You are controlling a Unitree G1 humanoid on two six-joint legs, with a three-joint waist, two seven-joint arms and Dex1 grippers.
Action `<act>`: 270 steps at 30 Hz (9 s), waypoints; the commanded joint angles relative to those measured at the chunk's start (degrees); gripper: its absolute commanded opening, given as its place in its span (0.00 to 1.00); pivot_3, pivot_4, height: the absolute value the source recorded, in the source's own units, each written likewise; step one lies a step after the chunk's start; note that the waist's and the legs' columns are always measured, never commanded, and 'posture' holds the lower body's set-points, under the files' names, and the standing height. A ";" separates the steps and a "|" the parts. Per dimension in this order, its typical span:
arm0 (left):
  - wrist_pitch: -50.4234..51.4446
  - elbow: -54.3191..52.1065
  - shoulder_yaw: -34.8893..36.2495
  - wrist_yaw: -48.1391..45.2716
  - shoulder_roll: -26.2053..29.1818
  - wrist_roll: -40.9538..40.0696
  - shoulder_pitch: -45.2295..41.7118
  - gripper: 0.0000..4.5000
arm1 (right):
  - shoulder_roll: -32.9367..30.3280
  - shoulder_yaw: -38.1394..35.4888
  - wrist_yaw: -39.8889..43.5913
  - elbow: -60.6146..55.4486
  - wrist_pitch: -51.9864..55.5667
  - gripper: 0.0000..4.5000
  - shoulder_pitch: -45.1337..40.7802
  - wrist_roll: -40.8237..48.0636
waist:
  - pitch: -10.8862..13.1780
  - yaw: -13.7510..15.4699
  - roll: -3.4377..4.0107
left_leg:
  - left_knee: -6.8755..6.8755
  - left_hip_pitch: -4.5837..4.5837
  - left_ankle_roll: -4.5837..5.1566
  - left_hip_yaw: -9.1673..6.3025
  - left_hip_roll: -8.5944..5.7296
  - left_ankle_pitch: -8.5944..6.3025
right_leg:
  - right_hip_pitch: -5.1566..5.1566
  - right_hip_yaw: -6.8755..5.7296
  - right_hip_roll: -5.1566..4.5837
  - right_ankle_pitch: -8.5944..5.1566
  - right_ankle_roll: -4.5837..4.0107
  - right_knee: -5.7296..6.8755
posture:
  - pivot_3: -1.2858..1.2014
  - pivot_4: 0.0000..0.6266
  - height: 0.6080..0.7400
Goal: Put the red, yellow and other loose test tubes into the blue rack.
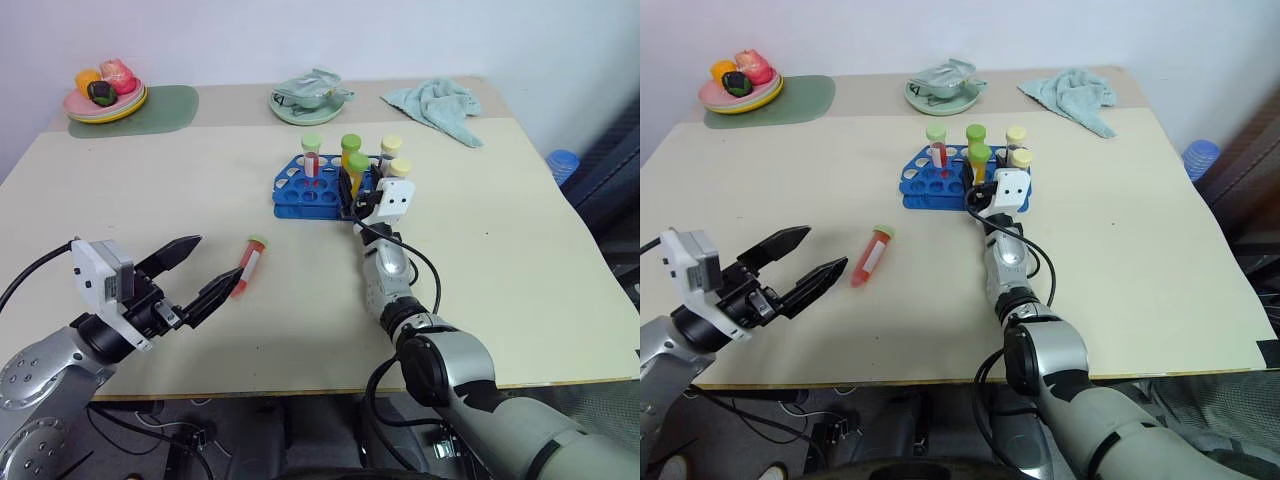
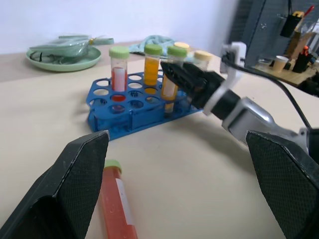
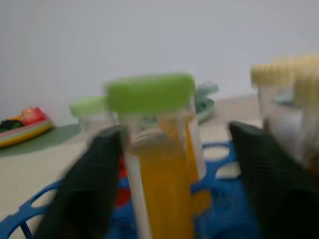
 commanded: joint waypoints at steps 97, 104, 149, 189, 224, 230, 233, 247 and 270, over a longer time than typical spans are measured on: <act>63.02 74.37 -36.40 35.80 -1.17 4.94 -79.41 0.25 | -51.27 9.38 46.95 -89.78 65.98 1.00 39.80 17.29 | 0.44 3.13 -0.78 | 0.42 -0.87 -0.36 -0.10 -0.23 0.21 | -0.65 -0.08 -0.13 0.08 0.23 0.08 | 0.52 0.24 1.00; 63.02 61.26 -27.36 40.30 -2.62 -1.52 -72.09 0.25 | -51.25 9.49 47.33 -88.67 65.74 1.00 38.94 16.90 | 0.44 3.19 -0.78 | 0.54 -0.90 -0.38 -0.10 -0.22 0.22 | -0.65 -0.08 -0.18 0.09 0.24 0.15 | 0.52 0.24 1.00; -56.87 94.74 -30.19 12.05 -38.73 47.96 -64.52 0.25 | -42.22 -3.52 19.44 -108.27 79.51 1.00 51.44 22.07 | 0.34 4.32 -0.67 | 1.17 -0.93 0.43 0.03 -0.29 -0.26 | -0.27 -0.06 -0.14 0.25 0.52 -0.07 | 0.52 0.24 1.00; -53.45 95.99 -29.34 13.54 -36.85 51.40 -61.04 0.25 | -42.29 -1.52 20.56 -104.75 77.53 1.00 48.42 20.62 | -0.23 3.16 -0.56 | 1.16 -0.67 0.46 -0.01 -0.27 -0.28 | 0.00 -0.06 -0.10 0.25 0.52 -0.06 | 0.52 0.24 1.00; -53.97 99.65 -29.51 10.32 -39.48 51.94 -61.67 0.25 | -42.37 -0.60 20.83 -104.05 77.79 1.00 47.05 20.71 | -0.70 3.42 -0.53 | 1.15 -0.70 0.56 -0.04 -0.30 -0.33 | 0.04 -0.07 -0.11 0.23 0.54 -0.14 | 0.52 0.24 1.00; -54.65 96.04 -27.48 6.30 -40.49 47.64 -59.80 0.43 | -42.32 -0.58 20.76 -104.09 77.76 1.00 47.15 20.73 | -0.70 3.40 -0.53 | 1.15 -0.70 0.56 -0.05 -0.29 -0.33 | 0.03 -0.07 -0.11 0.23 0.55 -0.13 | 0.52 0.24 1.00; -55.65 94.55 -26.74 6.41 -40.97 46.99 -59.61 0.73 | -42.11 -0.25 20.68 -103.90 77.59 1.00 47.01 20.56 | -0.69 3.38 -0.54 | 1.15 -0.74 0.56 -0.05 -0.29 -0.33 | -0.03 -0.07 -0.11 0.23 0.55 -0.12 | 0.52 0.24 1.00; -41.26 58.32 -29.56 -0.28 -33.16 43.48 -40.67 0.95 | -41.10 0.58 22.85 -99.48 72.58 1.00 52.19 18.47 | -0.69 3.32 -0.52 | 1.14 -0.77 0.56 -0.05 -0.24 -0.33 | -0.06 -0.06 -0.10 0.23 0.54 -0.12 | 0.52 0.24 1.00; -14.35 17.74 -15.40 -10.23 -7.27 22.70 -11.66 0.95 | -36.64 -7.09 25.17 -81.46 45.59 1.00 58.85 14.45 | -0.67 3.21 -0.37 | 1.07 -0.65 0.56 0.05 -0.05 -0.35 | 0.04 0.01 -0.15 0.21 0.49 -0.16 | 0.52 0.24 1.00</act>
